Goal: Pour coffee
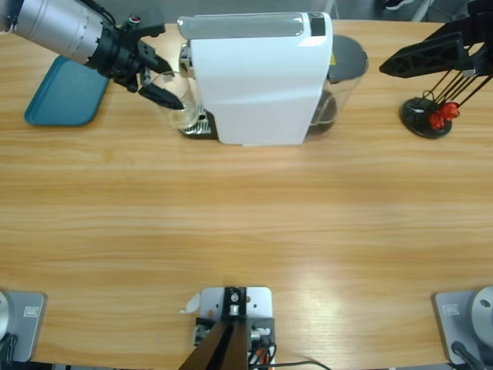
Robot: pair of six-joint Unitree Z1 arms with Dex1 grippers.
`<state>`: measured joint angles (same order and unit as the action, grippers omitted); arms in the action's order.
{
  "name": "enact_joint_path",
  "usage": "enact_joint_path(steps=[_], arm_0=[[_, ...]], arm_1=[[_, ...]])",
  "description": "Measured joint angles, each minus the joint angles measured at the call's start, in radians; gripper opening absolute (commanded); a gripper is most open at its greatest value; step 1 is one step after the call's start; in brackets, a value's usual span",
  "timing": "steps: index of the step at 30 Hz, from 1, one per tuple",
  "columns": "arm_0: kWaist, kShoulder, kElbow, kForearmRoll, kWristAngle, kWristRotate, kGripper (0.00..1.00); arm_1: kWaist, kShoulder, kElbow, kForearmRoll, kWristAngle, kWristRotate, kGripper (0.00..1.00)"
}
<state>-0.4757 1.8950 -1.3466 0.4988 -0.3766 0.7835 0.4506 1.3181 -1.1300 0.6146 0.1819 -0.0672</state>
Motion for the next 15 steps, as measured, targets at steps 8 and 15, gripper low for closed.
enact_joint_path(steps=[8, 15], arm_0=[[0.000, 0.022, -0.003, -0.001, -0.015, 0.013, 0.342], [0.000, 0.035, -0.028, -0.001, -0.019, 0.013, 0.342]], arm_1=[[0.000, 0.000, 0.000, 0.002, 0.000, -0.005, 1.000], [0.000, 0.000, 0.000, 0.002, 0.000, -0.006, 1.000]])
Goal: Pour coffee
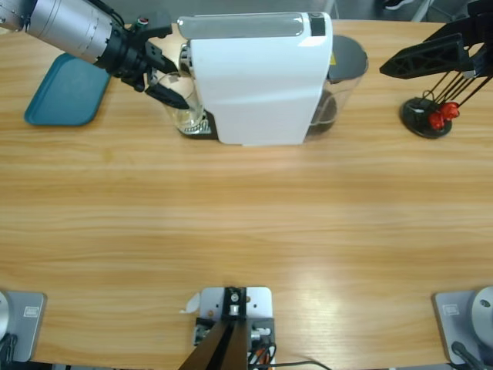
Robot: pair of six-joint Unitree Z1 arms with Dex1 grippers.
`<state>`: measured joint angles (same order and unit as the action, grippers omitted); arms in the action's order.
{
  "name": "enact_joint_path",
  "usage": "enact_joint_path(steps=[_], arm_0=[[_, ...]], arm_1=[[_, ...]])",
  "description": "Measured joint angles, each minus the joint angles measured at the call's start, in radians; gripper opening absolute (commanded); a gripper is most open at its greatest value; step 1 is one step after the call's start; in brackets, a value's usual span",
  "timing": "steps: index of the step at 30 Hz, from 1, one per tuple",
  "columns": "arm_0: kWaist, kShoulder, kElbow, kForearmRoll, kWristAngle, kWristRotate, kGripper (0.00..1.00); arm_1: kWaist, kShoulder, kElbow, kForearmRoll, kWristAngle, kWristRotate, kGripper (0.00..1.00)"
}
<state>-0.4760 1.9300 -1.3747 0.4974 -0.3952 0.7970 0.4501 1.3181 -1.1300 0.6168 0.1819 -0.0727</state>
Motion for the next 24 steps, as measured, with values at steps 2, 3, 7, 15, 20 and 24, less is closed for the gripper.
enact_joint_path(steps=[2, 3, 7, 15, 20, 24], arm_0=[[0.000, 0.002, -0.008, 0.000, -0.001, 0.000, 0.342], [0.000, 0.003, -0.011, 0.000, -0.001, 0.000, 0.342], [-0.007, 0.007, -0.018, 0.000, -0.003, 0.000, 0.342], [-0.027, 0.013, -0.020, 0.000, -0.011, 0.000, 0.355], [-0.027, 0.013, -0.020, 0.000, -0.011, 0.000, 0.991], [-0.026, 0.013, -0.020, 0.000, -0.007, 0.000, 0.991]], arm_1=[[0.000, 0.000, 0.000, 0.000, 0.000, 0.000, 1.000], [0.000, 0.000, 0.000, 0.000, 0.000, 0.000, 1.000], [0.000, 0.000, 0.000, 0.000, 0.000, -0.001, 1.000], [0.000, 0.000, 0.000, 0.000, 0.000, -0.001, 1.000], [0.000, 0.000, 0.000, 0.000, 0.000, -0.001, 1.000], [0.000, 0.000, 0.000, 0.000, 0.000, -0.001, 1.000]])
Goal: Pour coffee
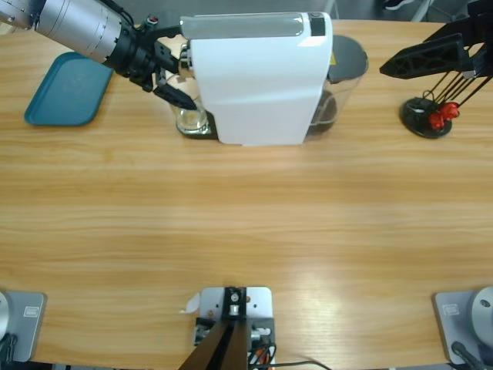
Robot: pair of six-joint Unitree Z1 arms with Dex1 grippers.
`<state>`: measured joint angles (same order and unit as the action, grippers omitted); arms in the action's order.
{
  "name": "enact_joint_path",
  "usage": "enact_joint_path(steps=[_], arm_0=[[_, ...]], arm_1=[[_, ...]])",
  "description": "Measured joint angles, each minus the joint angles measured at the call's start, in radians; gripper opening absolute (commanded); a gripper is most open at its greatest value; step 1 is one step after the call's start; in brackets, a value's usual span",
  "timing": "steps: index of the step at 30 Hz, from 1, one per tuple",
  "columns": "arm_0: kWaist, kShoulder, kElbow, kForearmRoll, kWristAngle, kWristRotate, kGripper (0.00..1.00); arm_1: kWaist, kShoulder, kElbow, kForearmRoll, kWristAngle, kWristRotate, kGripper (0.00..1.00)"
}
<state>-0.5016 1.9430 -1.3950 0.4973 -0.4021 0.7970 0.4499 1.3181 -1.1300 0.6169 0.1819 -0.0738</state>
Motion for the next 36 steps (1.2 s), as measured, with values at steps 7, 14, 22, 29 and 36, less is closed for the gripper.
enact_joint_path(steps=[7, 14, 22, 29, 36], arm_0=[[0.005, 0.000, 0.000, -0.001, 0.000, -0.001, 0.991], [0.012, -0.002, 0.002, -0.002, 0.000, -0.004, 0.991], [0.066, -0.047, 0.022, -0.002, -0.030, -0.021, 0.991], [0.074, -0.134, 0.113, -0.002, -0.086, -0.056, 0.987], [0.087, -0.249, 0.182, 0.031, -0.037, -0.104, 0.990]], arm_1=[[0.000, 0.000, 0.000, 0.000, 0.000, 0.000, 1.000], [0.000, 0.000, 0.000, 0.000, 0.000, 0.000, 1.000], [0.000, 0.000, 0.000, 0.003, 0.000, 0.000, 1.000], [0.000, 0.000, 0.000, 0.011, 0.007, 0.000, 1.000], [0.000, 0.000, -0.031, 0.030, -0.015, 0.002, 0.616]])
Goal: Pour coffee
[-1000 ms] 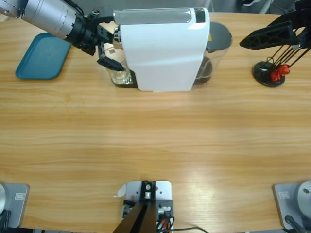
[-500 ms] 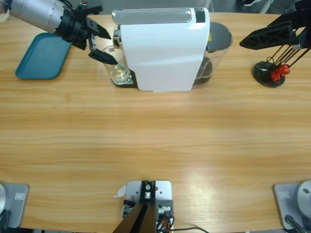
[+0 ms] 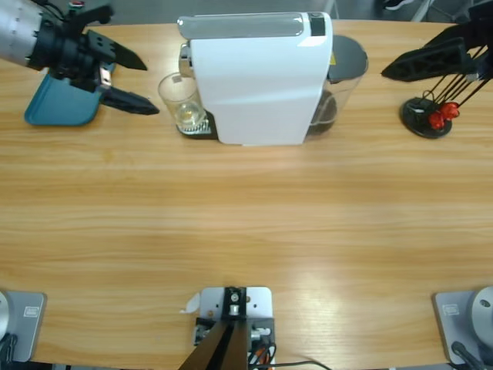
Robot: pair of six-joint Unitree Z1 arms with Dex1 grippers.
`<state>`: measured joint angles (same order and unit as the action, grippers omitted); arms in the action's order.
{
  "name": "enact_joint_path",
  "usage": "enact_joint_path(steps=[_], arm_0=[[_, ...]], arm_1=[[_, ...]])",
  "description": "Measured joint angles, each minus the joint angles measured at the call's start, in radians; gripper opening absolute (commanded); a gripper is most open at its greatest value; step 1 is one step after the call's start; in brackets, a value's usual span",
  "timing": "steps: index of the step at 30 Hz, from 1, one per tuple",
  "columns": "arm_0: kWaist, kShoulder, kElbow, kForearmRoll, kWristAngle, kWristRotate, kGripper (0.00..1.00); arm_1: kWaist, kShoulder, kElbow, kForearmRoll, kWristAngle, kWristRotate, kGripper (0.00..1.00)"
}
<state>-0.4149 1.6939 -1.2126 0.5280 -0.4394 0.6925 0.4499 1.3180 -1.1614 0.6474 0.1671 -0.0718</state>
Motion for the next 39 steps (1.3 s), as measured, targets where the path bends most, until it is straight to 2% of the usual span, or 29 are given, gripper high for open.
enact_joint_path(steps=[2, 4, 5, 6, 10, 13, 17, 23, 39], arm_0=[[0.006, -0.041, 0.016, 0.025, 0.024, -0.073, 0.991], [0.005, -0.088, 0.020, 0.053, 0.048, -0.168, 0.991], [0.002, -0.114, 0.024, 0.069, 0.066, -0.221, 0.991], [-0.005, -0.144, 0.032, 0.086, 0.095, -0.284, 0.991], [-0.017, -0.274, 0.117, 0.149, 0.221, -0.538, 0.991], [-0.020, -0.384, 0.205, 0.172, 0.267, -0.622, 0.991], [-0.020, -0.475, 0.281, 0.178, 0.279, -0.634, 0.991], [-0.020, -0.484, 0.304, 0.178, 0.284, -0.634, 0.991], [-0.020, -0.484, 0.342, 0.139, 0.287, -0.634, 0.991]], arm_1=[[0.000, 0.001, -0.060, 0.005, -0.046, 0.011, 0.391], [0.000, 0.008, -0.133, 0.032, -0.072, 0.043, 0.117], [0.000, 0.020, -0.180, 0.062, -0.073, 0.062, 0.028], [0.000, 0.039, -0.238, 0.099, -0.070, 0.079, 0.000], [0.003, 0.155, -0.428, 0.212, -0.026, 0.119, 0.000], [0.019, 0.259, -0.560, 0.284, -0.035, 0.143, 0.000], [0.038, 0.391, -0.746, 0.390, -0.027, 0.147, 0.000], [0.080, 0.540, -0.888, 0.546, 0.020, 0.130, 0.000], [0.085, 0.617, -0.930, 0.567, 0.020, 0.117, 0.000]])
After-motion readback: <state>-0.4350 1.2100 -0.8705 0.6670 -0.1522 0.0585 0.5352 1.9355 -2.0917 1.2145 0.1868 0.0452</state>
